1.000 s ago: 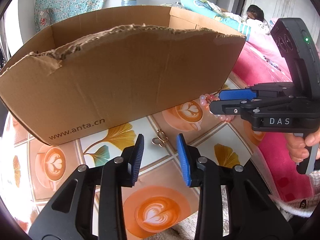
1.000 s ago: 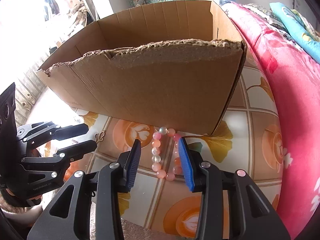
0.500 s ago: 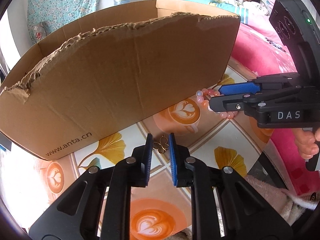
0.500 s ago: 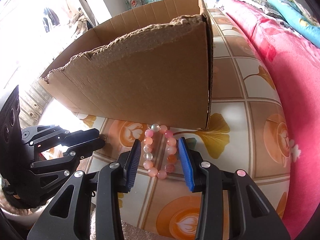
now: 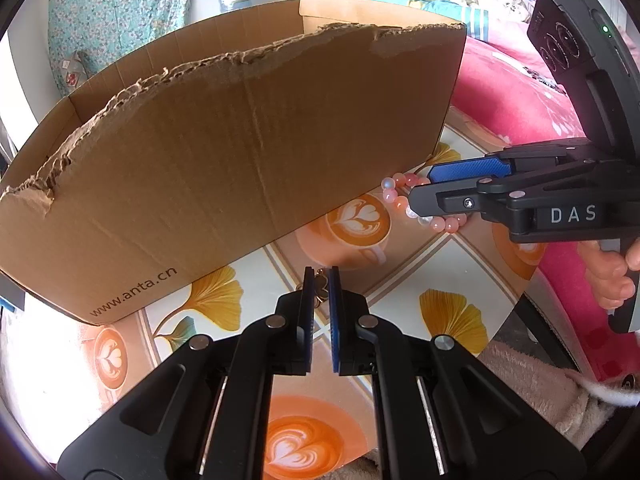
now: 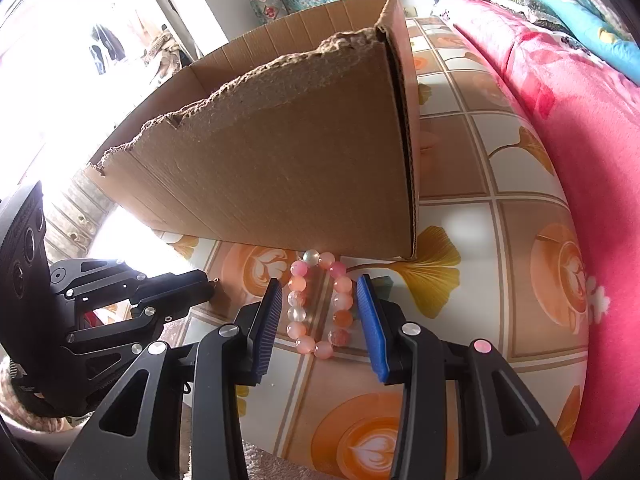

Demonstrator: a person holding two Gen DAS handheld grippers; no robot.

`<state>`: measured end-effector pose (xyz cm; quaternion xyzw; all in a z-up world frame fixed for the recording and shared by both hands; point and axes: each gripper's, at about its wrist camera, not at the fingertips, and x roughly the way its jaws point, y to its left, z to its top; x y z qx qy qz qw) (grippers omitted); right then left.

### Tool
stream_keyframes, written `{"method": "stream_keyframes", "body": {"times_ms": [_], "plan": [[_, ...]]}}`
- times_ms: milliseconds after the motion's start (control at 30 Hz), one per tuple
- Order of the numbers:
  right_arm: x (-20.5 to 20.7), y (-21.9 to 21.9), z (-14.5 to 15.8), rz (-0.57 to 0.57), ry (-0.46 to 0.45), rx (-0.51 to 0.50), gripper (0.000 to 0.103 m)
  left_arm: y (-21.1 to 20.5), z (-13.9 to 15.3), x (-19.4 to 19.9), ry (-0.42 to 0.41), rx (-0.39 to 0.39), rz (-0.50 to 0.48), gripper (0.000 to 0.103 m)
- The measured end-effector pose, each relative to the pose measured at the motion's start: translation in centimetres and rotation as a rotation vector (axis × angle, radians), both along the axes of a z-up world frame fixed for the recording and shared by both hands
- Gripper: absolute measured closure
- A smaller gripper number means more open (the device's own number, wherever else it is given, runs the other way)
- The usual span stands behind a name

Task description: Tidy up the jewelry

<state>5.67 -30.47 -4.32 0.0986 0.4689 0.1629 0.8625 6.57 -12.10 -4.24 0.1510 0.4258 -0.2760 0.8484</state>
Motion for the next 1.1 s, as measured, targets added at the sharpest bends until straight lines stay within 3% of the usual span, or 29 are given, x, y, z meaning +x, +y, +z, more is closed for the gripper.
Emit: {"method": "stream_keyframes", "body": {"times_ms": [333, 467, 667, 733, 867, 1100], "plan": [[0.0, -0.1, 0.0, -0.001, 0.001, -0.001, 0.065, 1.5, 0.6, -1.2, -0.039, 0.064, -0.077, 0.096], [0.0, 0.0, 0.1, -0.005, 0.000, -0.002, 0.065, 2.3, 1.1, -1.0, 0.005, 0.013, -0.049, 0.078], [0.0, 0.1, 0.1, -0.005, 0.003, -0.006, 0.065, 2.1, 0.3, 0.0, 0.075, -0.025, 0.018, 0.078], [0.0, 0.2, 0.1, -0.004, 0.004, -0.008, 0.065, 1.9, 0.2, 0.0, 0.066, -0.010, 0.011, 0.078], [0.0, 0.3, 0.1, -0.008, 0.001, -0.007, 0.065, 1.7, 0.1, 0.2, 0.056, 0.011, -0.021, 0.093], [0.0, 0.3, 0.1, -0.009, 0.002, -0.008, 0.065, 0.8, 0.2, 0.7, 0.053, 0.025, -0.048, 0.093]]}}
